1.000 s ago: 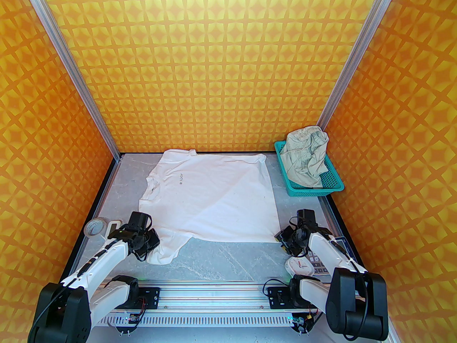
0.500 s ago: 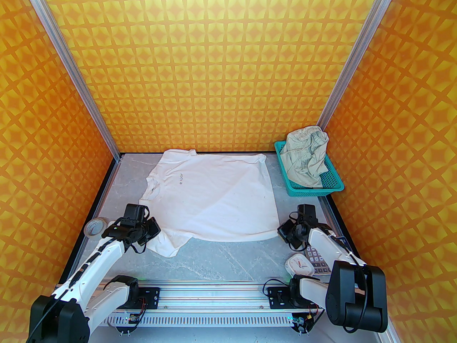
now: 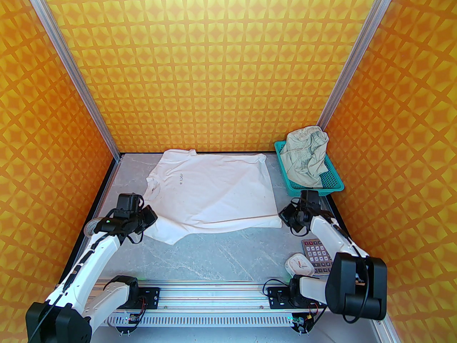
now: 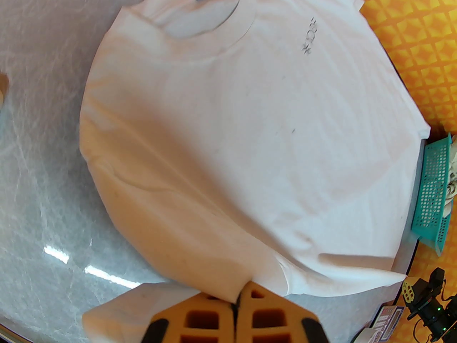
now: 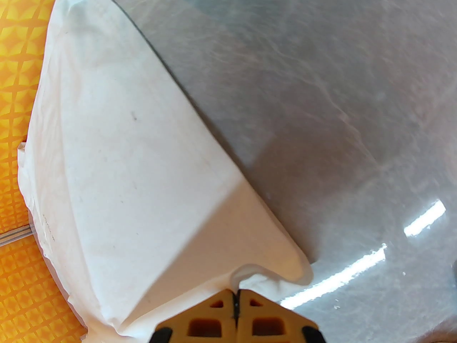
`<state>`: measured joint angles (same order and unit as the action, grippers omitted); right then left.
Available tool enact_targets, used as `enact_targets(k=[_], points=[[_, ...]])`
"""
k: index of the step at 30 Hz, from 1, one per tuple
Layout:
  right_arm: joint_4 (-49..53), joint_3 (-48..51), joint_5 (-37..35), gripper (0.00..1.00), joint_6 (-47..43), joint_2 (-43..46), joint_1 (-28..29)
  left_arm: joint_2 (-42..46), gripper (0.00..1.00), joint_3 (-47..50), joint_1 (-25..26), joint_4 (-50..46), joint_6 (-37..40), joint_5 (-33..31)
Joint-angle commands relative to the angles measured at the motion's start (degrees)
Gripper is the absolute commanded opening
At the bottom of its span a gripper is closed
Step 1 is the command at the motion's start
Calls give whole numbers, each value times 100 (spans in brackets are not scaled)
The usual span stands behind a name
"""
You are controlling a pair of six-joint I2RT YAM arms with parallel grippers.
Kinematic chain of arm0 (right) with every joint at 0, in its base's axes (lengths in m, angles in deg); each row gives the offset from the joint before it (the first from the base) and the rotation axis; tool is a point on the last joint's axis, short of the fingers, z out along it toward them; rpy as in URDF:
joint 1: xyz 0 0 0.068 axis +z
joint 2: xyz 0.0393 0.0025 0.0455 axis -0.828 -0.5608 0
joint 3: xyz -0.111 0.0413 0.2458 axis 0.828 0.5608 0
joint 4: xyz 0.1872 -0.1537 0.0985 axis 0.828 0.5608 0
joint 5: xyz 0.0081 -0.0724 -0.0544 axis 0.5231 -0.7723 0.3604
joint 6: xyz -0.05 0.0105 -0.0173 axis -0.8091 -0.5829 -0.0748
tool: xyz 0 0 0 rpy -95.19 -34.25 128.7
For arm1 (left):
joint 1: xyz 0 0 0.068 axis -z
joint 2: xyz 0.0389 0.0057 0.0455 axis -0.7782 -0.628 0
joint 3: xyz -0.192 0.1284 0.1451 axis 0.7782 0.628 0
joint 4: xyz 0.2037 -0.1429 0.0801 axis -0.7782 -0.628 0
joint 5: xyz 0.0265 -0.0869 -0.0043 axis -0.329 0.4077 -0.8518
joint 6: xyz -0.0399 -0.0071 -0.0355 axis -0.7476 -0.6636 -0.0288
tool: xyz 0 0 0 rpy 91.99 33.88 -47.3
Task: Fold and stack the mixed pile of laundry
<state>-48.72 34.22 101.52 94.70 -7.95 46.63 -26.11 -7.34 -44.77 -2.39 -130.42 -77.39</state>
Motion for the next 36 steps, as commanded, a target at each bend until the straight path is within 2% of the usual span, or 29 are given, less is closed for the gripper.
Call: enact_targets(k=[1, 11, 24, 36], points=[[9, -371, 25, 0, -171, -229, 170, -189, 0, -232, -59, 133, 63, 60], [-39, -1067, -8, 0, -153, -921, 268, -764, 0, -558, -411, 573, 113, 94], [-23, -1777, -135, 0, -283, -1657, 310, -1979, 0, -1098, -873, 1420, 80, 417], [-266, -2599, -256, 0, -374, -2755, 433, -3327, 0, -1457, -1141, 2211, -142, 674]])
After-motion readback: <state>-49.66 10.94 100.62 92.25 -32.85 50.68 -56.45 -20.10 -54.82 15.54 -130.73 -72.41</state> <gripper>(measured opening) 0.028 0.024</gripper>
